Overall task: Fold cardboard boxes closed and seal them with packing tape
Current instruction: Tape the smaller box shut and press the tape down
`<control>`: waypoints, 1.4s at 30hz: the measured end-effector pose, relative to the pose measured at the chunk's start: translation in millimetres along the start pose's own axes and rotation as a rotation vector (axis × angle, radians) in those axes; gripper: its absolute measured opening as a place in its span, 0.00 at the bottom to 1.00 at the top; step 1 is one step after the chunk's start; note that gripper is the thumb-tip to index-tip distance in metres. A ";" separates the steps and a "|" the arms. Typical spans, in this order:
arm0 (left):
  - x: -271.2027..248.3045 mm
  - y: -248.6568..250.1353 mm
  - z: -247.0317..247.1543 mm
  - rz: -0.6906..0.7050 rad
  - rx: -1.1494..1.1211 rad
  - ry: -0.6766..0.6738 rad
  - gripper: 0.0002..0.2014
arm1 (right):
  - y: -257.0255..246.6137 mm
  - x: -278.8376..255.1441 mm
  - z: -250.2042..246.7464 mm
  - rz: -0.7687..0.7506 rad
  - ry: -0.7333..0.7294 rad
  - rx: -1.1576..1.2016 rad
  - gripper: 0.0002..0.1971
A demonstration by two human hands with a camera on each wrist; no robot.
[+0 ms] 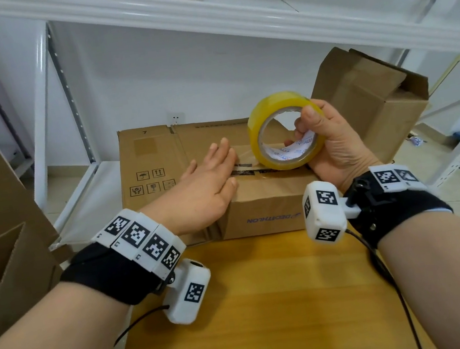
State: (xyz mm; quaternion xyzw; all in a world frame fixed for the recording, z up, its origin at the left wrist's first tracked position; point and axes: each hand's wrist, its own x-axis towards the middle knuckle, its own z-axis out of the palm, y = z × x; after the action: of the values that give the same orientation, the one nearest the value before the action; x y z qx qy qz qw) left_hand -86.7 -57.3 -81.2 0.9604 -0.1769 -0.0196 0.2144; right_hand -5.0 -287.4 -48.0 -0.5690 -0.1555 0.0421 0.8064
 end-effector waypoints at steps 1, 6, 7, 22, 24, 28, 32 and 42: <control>-0.3 0.9 -0.8 -0.004 0.014 -0.008 0.29 | -0.2 0.0 0.1 0.001 0.000 -0.002 0.34; 0.9 7.8 -5.5 -0.031 0.104 -0.034 0.29 | -0.9 -1.6 0.3 -0.002 0.004 -0.042 0.33; 1.9 11.3 -6.8 -0.030 0.137 -0.044 0.29 | -0.9 -2.7 0.4 -0.003 0.001 -0.055 0.33; 5.9 19.7 -2.4 -0.018 0.309 -0.091 0.46 | -3.5 -3.5 -0.1 0.000 -0.018 -0.179 0.30; 5.1 20.1 -2.3 -0.011 0.316 -0.097 0.46 | -6.2 -4.7 2.4 -0.015 -0.022 -0.215 0.28; 4.1 19.7 -3.7 -0.007 0.327 -0.113 0.46 | -14.9 -3.9 8.5 -0.052 -0.009 -0.275 0.26; 2.8 21.8 -4.3 -0.004 0.336 -0.123 0.45 | -19.9 -4.9 1.8 -0.066 0.015 -0.307 0.26; 12.0 39.6 -13.0 -0.051 0.506 -0.199 0.41 | -4.5 -14.3 -8.0 0.117 -0.028 -0.315 0.39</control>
State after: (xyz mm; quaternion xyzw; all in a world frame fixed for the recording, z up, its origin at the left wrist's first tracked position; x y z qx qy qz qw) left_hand -87.2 -89.7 -52.4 0.9809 -0.1720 -0.0747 -0.0513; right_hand -16.6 -299.7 -49.1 -0.6960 -0.1380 0.0719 0.7010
